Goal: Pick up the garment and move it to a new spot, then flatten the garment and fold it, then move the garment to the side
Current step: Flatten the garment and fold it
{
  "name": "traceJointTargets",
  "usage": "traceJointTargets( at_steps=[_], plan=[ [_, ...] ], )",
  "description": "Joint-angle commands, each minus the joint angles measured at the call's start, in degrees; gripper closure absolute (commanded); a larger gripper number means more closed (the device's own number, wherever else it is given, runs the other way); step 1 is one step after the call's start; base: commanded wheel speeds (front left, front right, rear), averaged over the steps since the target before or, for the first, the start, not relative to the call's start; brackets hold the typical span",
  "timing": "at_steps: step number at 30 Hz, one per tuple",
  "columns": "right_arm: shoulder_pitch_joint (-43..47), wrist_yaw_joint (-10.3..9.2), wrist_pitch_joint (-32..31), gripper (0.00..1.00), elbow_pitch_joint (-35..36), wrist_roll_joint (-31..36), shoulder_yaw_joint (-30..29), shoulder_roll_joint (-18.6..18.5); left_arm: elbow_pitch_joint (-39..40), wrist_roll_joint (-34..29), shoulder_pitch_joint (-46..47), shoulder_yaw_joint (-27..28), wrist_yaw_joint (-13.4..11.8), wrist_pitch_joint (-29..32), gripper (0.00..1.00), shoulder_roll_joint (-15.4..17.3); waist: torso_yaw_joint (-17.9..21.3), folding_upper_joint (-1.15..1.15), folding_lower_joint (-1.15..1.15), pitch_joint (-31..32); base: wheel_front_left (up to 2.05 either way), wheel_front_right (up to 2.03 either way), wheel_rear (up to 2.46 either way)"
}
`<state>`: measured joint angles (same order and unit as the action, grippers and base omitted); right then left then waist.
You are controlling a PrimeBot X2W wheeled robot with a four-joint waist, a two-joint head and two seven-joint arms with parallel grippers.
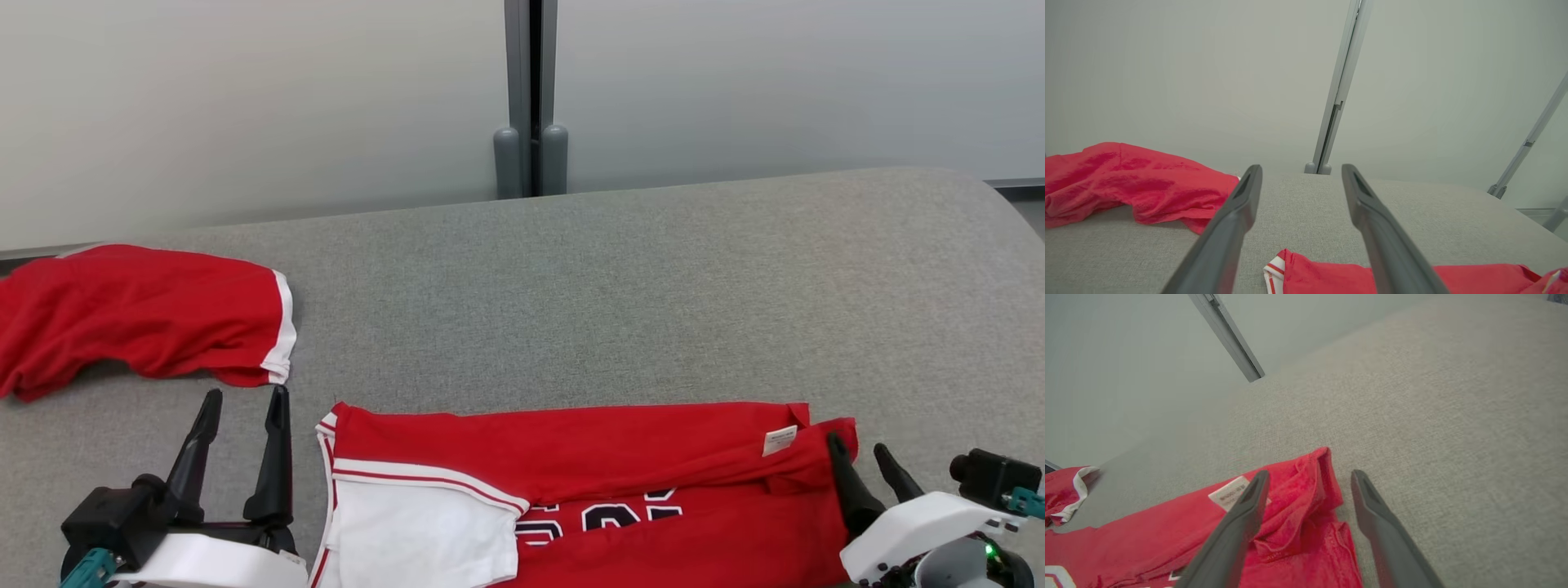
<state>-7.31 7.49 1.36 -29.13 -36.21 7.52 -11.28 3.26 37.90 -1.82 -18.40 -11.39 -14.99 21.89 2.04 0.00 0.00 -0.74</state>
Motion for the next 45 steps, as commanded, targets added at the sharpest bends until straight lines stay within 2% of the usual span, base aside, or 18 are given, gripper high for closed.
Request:
traceJointTargets(
  at_steps=[1,4,11,16,17,18,19,20,25,28,38,43,45],
  plan=[
    [-1.1,-0.01,-0.7,0.00,-0.8,-0.1,-0.3,-0.2,-0.2,-0.5,1.0,0.1,0.3,-0.3,0.00,-0.1,-0.2,0.00,0.00,-0.4,0.00,0.00,0.00],
    [-2.9,0.00,-2.9,0.00,-4.4,0.3,-0.4,0.3,-1.1,-0.9,1.6,-0.2,0.8,-0.3,0.00,-0.4,-0.6,0.00,0.00,-1.2,0.00,0.00,0.00],
    [-5.8,0.00,-9.8,0.00,-13.6,-2.2,-4.6,3.4,-2.4,-1.3,2.5,-1.3,1.2,0.0,0.00,-0.9,-2.7,0.00,0.00,-2.0,0.00,0.00,0.00],
    [-4.6,0.00,-14.9,0.00,-15.0,-5.3,-4.9,5.8,-2.8,-1.2,2.5,-1.6,1.2,0.2,0.00,-0.9,-4.3,0.00,0.00,-2.3,0.00,0.00,0.00],
    [-4.3,0.00,-14.9,0.13,-14.7,-5.6,-5.0,5.9,-2.8,-1.2,2.5,-1.6,1.2,0.2,0.00,-0.9,-4.6,0.00,0.00,-2.4,0.00,0.00,0.00],
    [-4.0,0.00,-15.0,0.51,-14.6,-5.9,-5.0,6.0,-2.9,-1.1,2.5,-1.5,1.1,0.2,0.00,-0.8,-4.8,0.00,0.00,-2.4,0.00,0.00,0.00],
    [-3.9,0.00,-14.8,0.81,-14.4,-6.2,-5.0,6.2,-2.9,-1.1,2.5,-1.5,1.1,0.2,0.00,-0.8,-5.0,0.00,0.00,-2.5,0.00,0.00,0.00],
    [-3.9,0.00,-14.5,1.00,-14.1,-6.6,-5.0,6.4,-2.9,-1.0,2.5,-1.5,1.1,0.2,0.00,-0.7,-5.2,0.00,0.00,-2.6,0.00,0.00,0.00],
    [-4.6,-0.02,-12.4,1.00,-13.1,-7.2,-5.9,6.0,-2.9,-0.8,2.5,-1.3,0.8,0.4,0.00,-0.4,-5.7,0.00,0.00,-2.7,0.00,0.00,0.00],
    [-5.9,-0.02,-13.1,1.00,-12.0,-7.7,-6.1,5.3,-2.7,-0.6,2.1,-1.2,0.6,0.6,0.00,-0.3,-5.4,0.00,0.00,-2.5,0.00,0.00,0.00],
    [-9.3,-0.01,-22.2,1.00,-3.4,-7.4,-7.7,-2.6,-2.8,0.0,1.3,-1.4,0.4,0.5,0.00,-0.9,-2.9,0.00,0.00,-1.7,0.00,0.00,0.00],
    [-9.9,-0.01,-23.5,1.00,-0.2,-4.6,-11.3,-5.2,-3.1,0.2,1.3,-1.4,0.6,0.3,0.00,-1.3,-2.7,0.00,0.00,-1.5,0.00,0.00,0.00],
    [-10.3,0.00,-23.3,1.00,2.2,-3.4,-13.0,-4.6,-3.4,0.3,1.4,-1.4,0.7,0.4,0.00,-1.5,-2.8,0.00,0.00,-1.3,0.00,0.00,0.00]
  ],
)
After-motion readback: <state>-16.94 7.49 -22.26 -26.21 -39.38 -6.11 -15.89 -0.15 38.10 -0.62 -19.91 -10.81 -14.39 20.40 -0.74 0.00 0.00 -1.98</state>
